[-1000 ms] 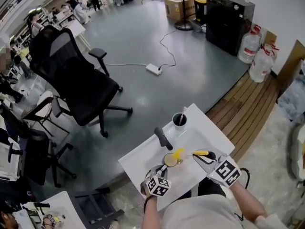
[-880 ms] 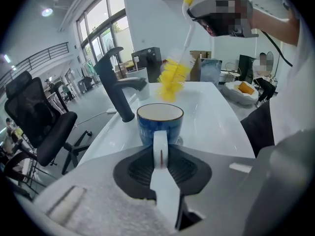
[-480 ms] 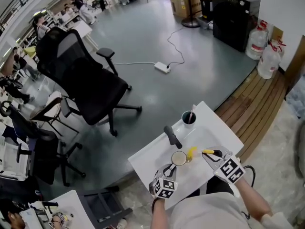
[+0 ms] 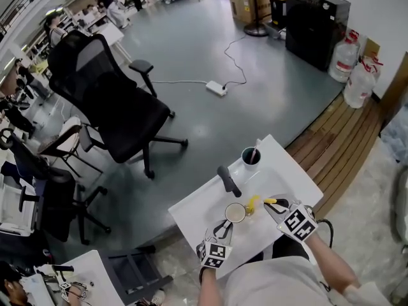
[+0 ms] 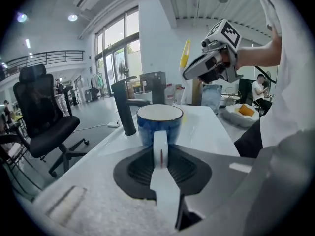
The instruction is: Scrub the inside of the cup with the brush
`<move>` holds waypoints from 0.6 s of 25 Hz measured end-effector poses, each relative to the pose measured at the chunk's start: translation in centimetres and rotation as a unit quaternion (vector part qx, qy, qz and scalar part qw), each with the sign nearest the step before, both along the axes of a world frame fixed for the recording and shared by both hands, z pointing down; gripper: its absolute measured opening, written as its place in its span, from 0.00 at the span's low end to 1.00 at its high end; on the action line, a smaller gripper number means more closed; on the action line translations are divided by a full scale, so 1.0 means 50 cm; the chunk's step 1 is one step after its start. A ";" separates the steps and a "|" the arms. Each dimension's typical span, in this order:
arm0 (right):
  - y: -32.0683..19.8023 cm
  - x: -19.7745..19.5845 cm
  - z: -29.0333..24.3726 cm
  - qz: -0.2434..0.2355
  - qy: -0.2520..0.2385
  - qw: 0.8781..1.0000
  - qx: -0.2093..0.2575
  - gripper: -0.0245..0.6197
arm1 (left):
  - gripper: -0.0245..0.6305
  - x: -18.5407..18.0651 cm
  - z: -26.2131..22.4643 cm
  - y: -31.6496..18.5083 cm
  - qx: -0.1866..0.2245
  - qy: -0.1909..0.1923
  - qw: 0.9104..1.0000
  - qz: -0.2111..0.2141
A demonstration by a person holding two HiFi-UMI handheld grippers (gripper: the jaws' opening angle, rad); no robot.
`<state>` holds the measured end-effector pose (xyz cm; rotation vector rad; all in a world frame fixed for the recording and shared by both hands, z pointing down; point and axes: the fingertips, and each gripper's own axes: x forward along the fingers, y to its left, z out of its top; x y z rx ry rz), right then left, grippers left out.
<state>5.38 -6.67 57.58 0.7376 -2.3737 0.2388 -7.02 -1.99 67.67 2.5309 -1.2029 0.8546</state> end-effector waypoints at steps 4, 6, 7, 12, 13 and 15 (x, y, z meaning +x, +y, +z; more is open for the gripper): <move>0.004 -0.002 0.005 -0.007 0.005 1.000 -0.009 0.09 | 0.13 0.003 0.010 0.010 -0.007 -0.003 1.000 0.002; 0.001 -0.005 0.005 -0.009 0.005 1.000 -0.009 0.09 | 0.13 0.002 0.009 0.008 -0.008 0.000 1.000 0.001; 0.001 -0.005 0.008 -0.008 0.005 1.000 -0.010 0.09 | 0.13 0.002 0.008 0.007 -0.008 -0.001 1.000 0.001; 0.002 0.001 0.019 -0.008 0.011 1.000 -0.017 0.09 | 0.13 0.007 -0.001 0.002 0.000 -0.011 1.000 0.007; 0.002 0.001 0.019 -0.008 0.012 1.000 -0.017 0.09 | 0.13 0.008 -0.004 0.001 0.001 -0.009 1.000 0.007; 0.000 0.001 0.015 -0.008 0.011 1.000 -0.015 0.09 | 0.13 0.010 -0.007 -0.001 0.002 -0.006 1.000 0.007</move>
